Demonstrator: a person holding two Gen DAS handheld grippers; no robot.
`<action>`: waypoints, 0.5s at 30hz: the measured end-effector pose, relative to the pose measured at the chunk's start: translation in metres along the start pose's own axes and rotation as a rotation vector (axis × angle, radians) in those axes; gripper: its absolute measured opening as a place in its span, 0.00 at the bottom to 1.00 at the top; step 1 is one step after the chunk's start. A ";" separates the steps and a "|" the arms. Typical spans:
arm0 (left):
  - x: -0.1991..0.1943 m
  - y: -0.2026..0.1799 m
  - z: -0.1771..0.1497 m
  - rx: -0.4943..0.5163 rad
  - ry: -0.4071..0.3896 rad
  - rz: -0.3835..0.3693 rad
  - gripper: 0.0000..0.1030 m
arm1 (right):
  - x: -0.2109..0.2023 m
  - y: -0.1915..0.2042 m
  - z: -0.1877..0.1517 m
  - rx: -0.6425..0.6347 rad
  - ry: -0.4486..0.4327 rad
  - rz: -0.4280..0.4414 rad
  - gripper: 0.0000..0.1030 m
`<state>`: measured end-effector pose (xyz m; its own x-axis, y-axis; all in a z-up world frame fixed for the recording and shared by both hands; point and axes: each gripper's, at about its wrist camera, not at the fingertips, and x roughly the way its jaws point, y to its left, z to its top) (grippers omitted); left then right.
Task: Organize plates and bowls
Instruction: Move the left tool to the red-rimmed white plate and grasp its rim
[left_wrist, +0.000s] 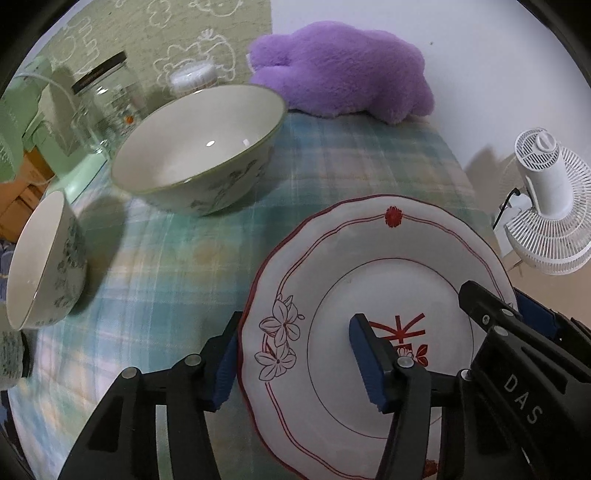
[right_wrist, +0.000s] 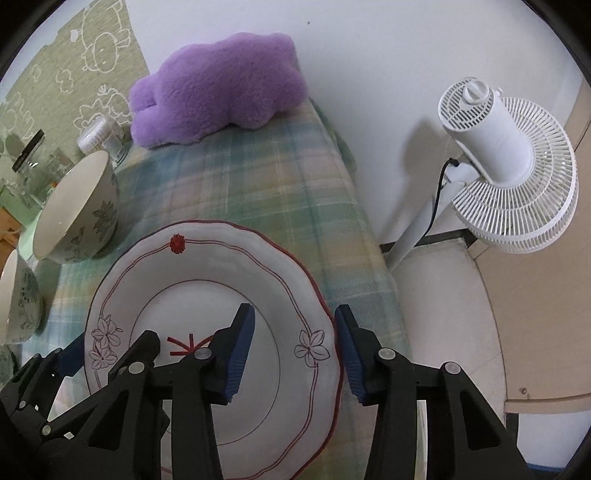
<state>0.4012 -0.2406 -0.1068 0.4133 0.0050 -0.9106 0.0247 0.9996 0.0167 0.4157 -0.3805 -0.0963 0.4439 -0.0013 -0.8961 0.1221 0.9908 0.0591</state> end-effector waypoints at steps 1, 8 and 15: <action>-0.001 0.003 -0.002 -0.009 0.016 -0.001 0.56 | -0.001 0.002 -0.002 0.000 0.002 0.003 0.47; -0.012 0.016 -0.023 -0.001 0.053 -0.002 0.56 | -0.011 0.014 -0.022 -0.024 0.057 0.041 0.47; -0.015 0.014 -0.030 0.038 0.017 0.026 0.59 | -0.008 0.018 -0.027 -0.054 0.061 0.030 0.48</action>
<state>0.3682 -0.2263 -0.1055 0.3988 0.0314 -0.9165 0.0489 0.9973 0.0554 0.3901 -0.3591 -0.1003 0.3912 0.0350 -0.9196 0.0613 0.9961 0.0640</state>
